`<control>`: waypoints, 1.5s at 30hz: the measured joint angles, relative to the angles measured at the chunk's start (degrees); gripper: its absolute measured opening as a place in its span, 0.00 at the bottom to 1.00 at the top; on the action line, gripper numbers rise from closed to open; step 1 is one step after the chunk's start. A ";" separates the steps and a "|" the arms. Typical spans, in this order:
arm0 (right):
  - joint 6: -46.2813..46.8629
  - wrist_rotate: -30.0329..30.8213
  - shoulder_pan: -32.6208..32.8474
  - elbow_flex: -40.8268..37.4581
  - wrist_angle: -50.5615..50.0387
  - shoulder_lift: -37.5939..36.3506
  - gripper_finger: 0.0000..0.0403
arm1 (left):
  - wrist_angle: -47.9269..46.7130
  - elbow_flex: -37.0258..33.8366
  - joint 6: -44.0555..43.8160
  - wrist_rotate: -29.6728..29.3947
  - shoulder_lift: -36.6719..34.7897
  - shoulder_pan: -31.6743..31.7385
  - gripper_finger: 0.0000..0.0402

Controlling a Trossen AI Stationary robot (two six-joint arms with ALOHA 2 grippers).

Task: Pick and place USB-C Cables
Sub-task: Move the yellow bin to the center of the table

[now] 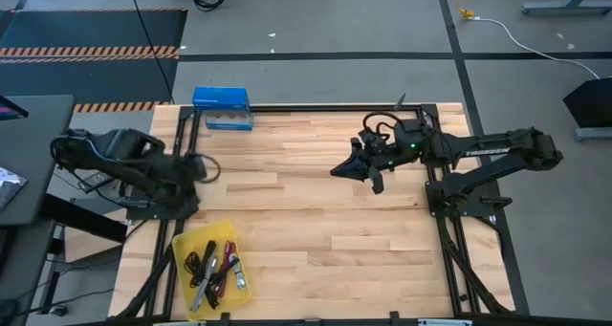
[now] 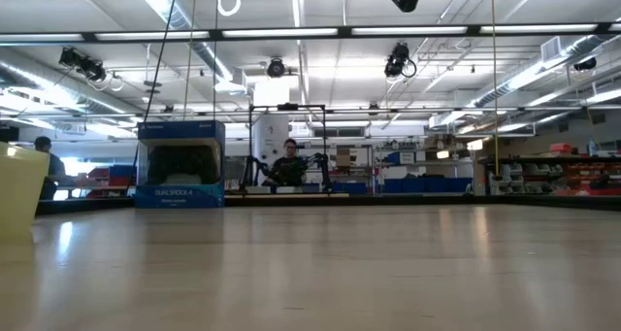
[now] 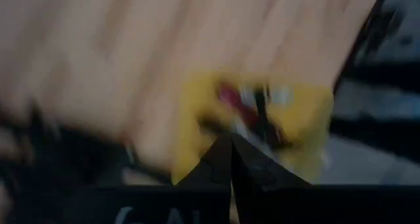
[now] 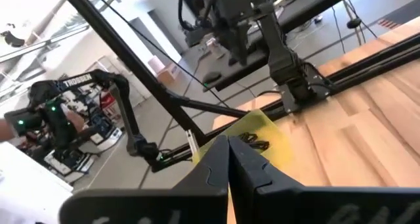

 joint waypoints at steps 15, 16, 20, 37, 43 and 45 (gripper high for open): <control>1.84 -0.18 -2.11 0.02 -1.33 -6.75 0.01 | -2.23 -0.04 -8.80 1.28 11.64 -11.30 0.25; 1.02 -0.18 -2.21 0.02 -1.27 -7.49 0.01 | -1.94 -0.04 -8.35 0.77 12.45 -11.61 0.29; -1.20 -0.16 -3.03 0.02 0.17 -10.96 0.02 | -0.26 -0.51 -6.13 -0.39 15.43 -13.07 0.42; -1.38 1.50 -6.78 0.04 -0.15 -17.87 0.16 | 20.57 -17.97 -14.56 3.59 16.12 -18.56 0.45; -0.07 1.48 -7.07 0.04 -0.20 -17.77 0.19 | 21.59 -20.80 -15.48 1.15 16.04 -19.83 0.45; -0.09 1.48 -7.07 0.04 -0.21 -17.77 0.19 | 21.42 -23.61 -16.85 2.38 15.57 -19.83 0.45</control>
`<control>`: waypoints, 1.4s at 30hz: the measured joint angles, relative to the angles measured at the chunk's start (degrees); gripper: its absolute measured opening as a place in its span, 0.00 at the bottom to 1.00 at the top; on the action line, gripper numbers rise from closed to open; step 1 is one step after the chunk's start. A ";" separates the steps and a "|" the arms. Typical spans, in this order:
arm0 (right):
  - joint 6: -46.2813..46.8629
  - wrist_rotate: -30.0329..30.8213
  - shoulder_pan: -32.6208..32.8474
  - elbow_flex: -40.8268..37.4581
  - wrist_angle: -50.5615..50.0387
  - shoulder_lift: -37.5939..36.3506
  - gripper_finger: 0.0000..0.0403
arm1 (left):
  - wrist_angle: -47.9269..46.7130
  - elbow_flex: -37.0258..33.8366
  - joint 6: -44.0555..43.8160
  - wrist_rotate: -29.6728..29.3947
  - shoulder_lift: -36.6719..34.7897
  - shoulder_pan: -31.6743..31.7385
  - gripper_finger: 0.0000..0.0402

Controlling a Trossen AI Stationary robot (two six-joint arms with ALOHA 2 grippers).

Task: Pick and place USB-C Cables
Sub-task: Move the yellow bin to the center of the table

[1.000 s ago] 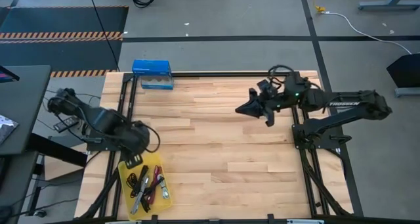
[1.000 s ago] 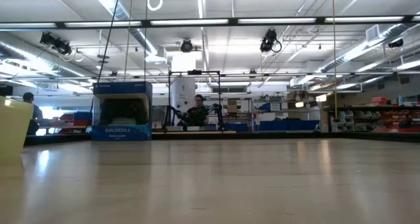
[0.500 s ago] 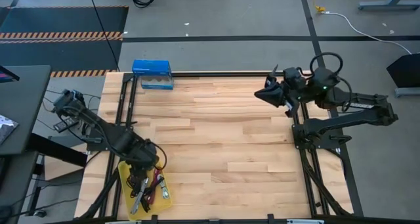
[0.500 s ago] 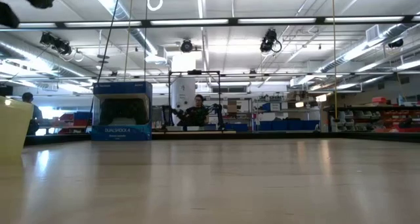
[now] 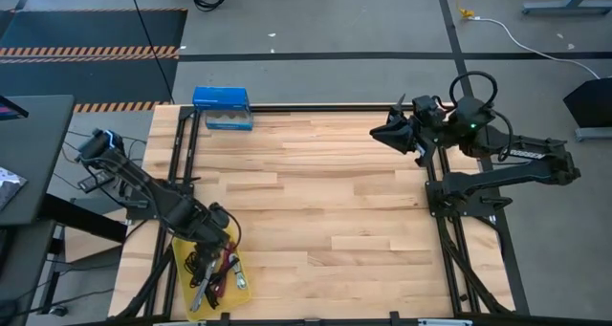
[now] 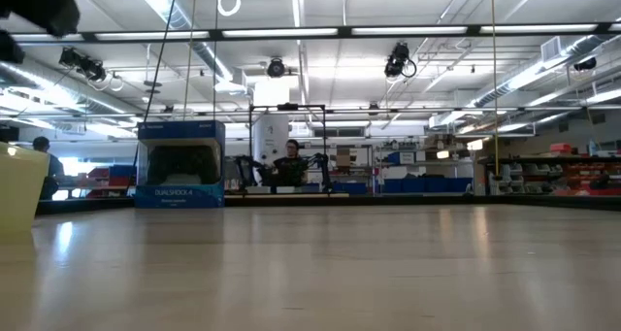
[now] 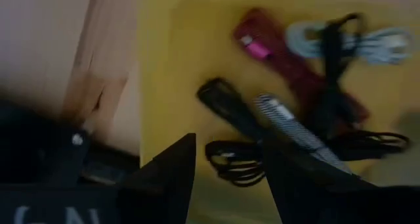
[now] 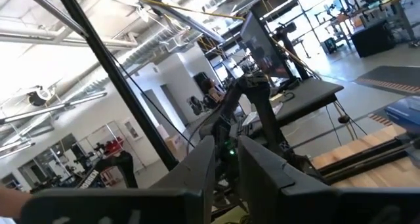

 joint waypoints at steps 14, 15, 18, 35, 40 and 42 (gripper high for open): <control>0.14 0.48 -1.05 0.00 -1.45 0.02 0.19 | 0.51 -4.77 -4.70 -3.81 -0.14 0.59 0.45; 0.14 0.48 -1.30 0.00 -1.44 0.02 0.19 | 1.61 -5.71 -4.79 -3.38 -0.14 0.72 0.45; 0.16 0.48 -1.92 0.00 -1.29 0.02 0.19 | 6.08 -8.77 -5.24 0.06 -0.12 0.90 0.45; 0.29 0.68 -2.43 0.00 -2.39 0.02 0.19 | 15.18 -15.28 -5.18 -0.33 -0.12 3.12 0.45; 2.64 0.66 -2.43 0.00 -2.49 0.02 0.19 | 16.32 -16.50 -3.58 0.18 -0.10 4.71 0.41; 2.72 0.66 -2.43 0.00 -2.57 0.02 0.19 | 16.92 -16.50 -1.25 0.14 -0.10 5.67 0.37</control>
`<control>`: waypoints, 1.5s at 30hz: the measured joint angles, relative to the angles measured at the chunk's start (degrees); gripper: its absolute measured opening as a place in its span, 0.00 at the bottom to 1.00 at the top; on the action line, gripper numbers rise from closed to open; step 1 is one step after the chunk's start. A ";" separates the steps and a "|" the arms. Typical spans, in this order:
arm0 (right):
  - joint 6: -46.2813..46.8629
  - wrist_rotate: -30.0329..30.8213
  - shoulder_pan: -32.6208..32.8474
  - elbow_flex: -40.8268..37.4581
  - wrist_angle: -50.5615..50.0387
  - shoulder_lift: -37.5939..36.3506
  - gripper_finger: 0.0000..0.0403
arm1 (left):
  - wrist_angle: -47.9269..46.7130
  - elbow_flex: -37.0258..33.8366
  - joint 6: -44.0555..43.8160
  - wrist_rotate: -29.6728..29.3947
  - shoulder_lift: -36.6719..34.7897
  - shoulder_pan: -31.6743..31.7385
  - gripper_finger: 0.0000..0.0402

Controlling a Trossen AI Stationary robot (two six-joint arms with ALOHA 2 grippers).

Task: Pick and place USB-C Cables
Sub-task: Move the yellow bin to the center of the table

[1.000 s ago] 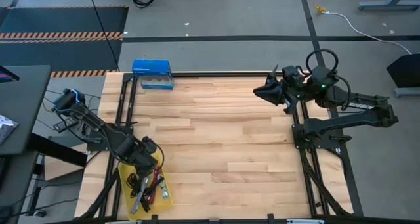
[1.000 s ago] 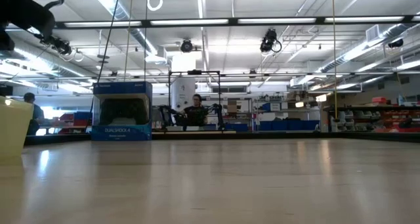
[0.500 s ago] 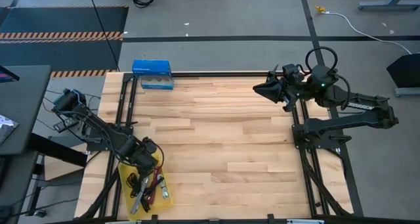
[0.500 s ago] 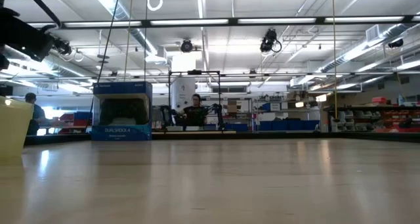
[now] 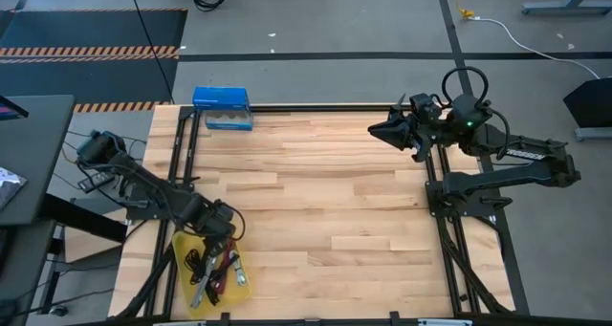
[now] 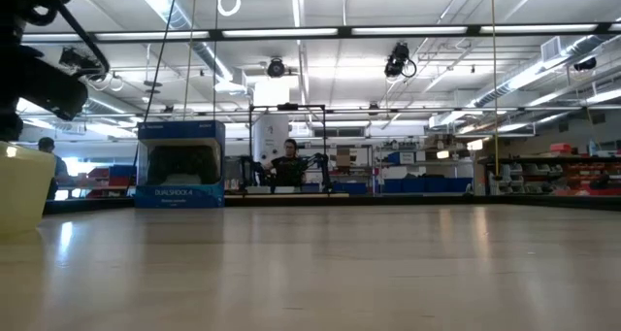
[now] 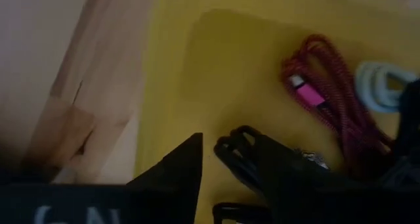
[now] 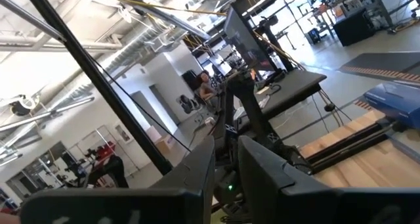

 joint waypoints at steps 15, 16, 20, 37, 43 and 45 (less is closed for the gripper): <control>2.57 -0.01 0.00 0.00 -0.76 0.02 0.18 | 4.64 1.63 13.16 1.94 0.00 9.74 0.05; 2.76 -0.01 0.00 0.00 -0.76 0.02 0.18 | 3.19 2.60 13.71 2.91 0.00 10.33 0.06; 2.80 -0.01 0.00 0.00 -0.76 0.02 0.18 | -6.34 8.75 14.72 3.48 0.00 11.05 0.13; 5.34 -0.91 0.00 0.00 -0.76 0.00 0.18 | -21.24 9.99 26.13 -3.00 0.00 11.31 0.54; 6.03 -1.69 0.00 0.00 -0.79 0.00 0.18 | -11.99 5.77 26.60 0.97 0.00 11.31 0.56; 6.03 -1.67 -0.06 0.00 -0.81 0.00 0.18 | -8.62 4.79 26.55 2.57 0.00 11.29 0.55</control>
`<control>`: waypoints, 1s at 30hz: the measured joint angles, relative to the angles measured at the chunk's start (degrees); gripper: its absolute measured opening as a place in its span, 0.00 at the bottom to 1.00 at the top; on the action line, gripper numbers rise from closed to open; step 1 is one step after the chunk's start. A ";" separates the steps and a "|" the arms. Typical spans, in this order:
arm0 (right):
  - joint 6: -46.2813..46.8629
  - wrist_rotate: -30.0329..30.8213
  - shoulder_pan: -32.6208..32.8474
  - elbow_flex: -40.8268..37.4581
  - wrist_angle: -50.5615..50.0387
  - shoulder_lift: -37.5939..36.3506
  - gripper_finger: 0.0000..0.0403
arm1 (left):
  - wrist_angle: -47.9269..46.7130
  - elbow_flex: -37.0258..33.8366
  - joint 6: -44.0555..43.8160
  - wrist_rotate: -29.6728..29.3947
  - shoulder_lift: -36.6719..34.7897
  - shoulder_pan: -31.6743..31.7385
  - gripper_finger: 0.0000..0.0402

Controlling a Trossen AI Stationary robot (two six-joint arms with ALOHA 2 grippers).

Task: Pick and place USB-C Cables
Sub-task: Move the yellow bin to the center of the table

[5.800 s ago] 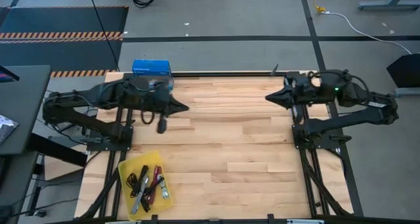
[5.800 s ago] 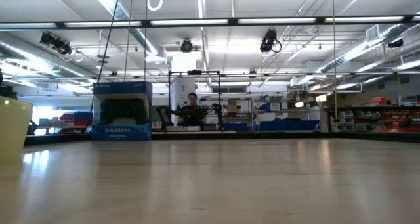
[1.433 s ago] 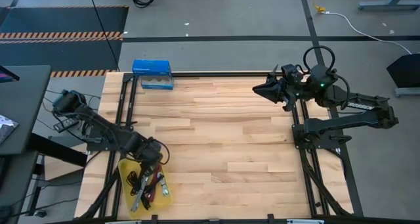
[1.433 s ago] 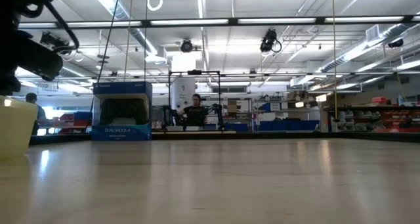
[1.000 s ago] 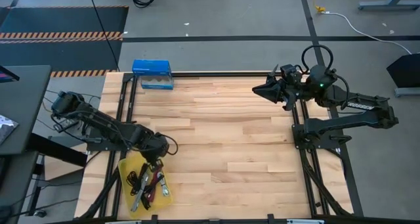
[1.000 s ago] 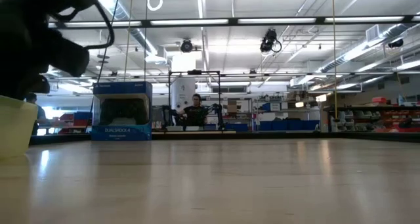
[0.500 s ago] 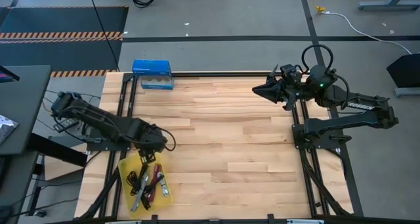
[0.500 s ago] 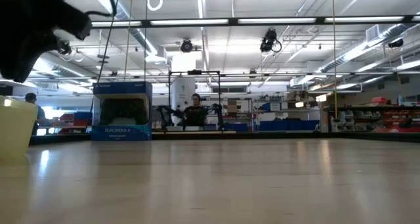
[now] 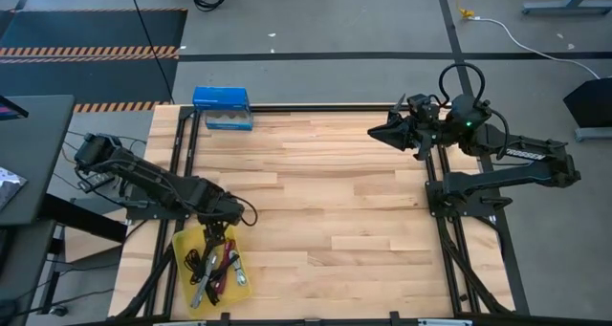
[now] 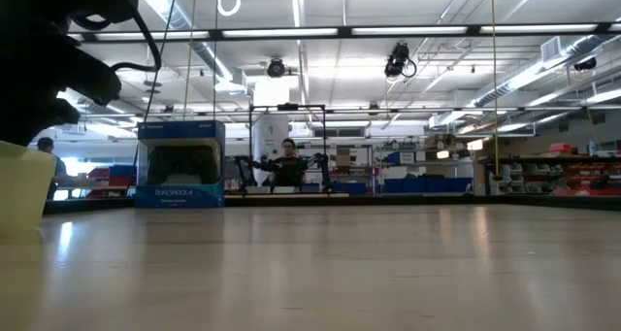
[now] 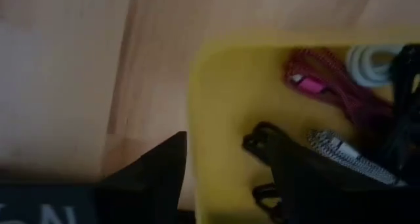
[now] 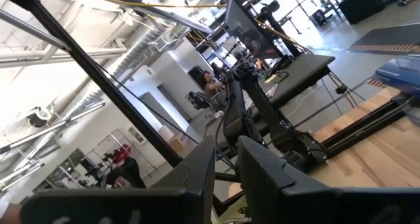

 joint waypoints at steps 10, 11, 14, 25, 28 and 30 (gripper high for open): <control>-0.23 2.06 -0.09 0.00 -0.02 0.00 0.18 | 2.32 -0.47 10.51 -1.85 0.00 3.64 0.30; -0.26 2.70 -0.09 0.00 -0.04 0.00 0.18 | 3.04 -0.47 11.73 -2.13 0.00 4.35 0.26; -1.48 3.19 -0.36 0.00 -0.02 0.00 0.18 | 5.13 -0.47 13.03 -2.59 0.00 7.04 0.14; -1.73 3.17 -1.97 0.00 -0.02 0.00 0.18 | 9.83 -0.51 -0.59 -4.06 0.02 20.20 0.05; -1.75 3.17 -2.40 0.00 -0.02 0.00 0.18 | 11.17 -0.51 -6.12 -4.45 0.02 23.40 0.03; -1.77 3.11 -2.67 0.00 -0.02 0.00 0.18 | 13.07 -0.51 -8.36 -4.29 0.02 24.62 0.03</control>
